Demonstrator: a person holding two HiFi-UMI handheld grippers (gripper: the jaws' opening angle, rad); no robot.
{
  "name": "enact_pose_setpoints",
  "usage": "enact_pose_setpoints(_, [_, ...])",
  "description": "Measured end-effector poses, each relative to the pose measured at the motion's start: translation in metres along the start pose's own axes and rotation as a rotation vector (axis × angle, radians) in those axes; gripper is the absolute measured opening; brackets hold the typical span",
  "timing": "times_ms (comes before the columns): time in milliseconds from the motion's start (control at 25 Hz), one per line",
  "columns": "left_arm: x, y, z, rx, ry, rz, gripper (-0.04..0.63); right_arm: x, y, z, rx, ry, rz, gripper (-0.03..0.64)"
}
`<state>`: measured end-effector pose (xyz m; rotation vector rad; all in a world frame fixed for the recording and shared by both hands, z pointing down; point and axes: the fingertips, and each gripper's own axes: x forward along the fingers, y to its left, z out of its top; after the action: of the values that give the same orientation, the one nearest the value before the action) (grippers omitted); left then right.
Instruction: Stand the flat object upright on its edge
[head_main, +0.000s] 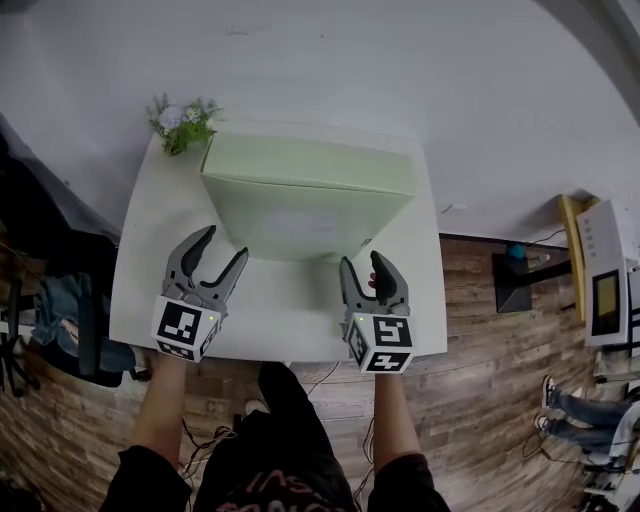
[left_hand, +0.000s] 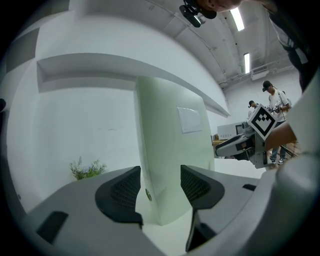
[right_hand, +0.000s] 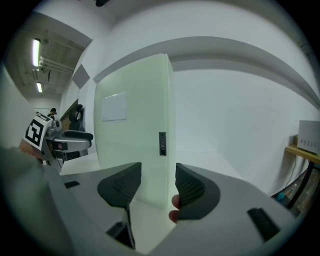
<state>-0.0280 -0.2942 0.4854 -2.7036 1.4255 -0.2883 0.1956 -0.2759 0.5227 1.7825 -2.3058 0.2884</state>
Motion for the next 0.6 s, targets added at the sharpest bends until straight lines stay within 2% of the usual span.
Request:
enact_pose_setpoints(320, [-0.039,-0.008,0.026,-0.024,0.026,0.023,0.221,-0.048,0.018,0.025,-0.002,0.007,-0.019,0.179])
enact_pose_setpoints(600, [-0.078,-0.029,0.056,-0.035,0.044,0.022,0.169,-0.095,0.04,0.051,-0.008,-0.01,-0.057,0.104])
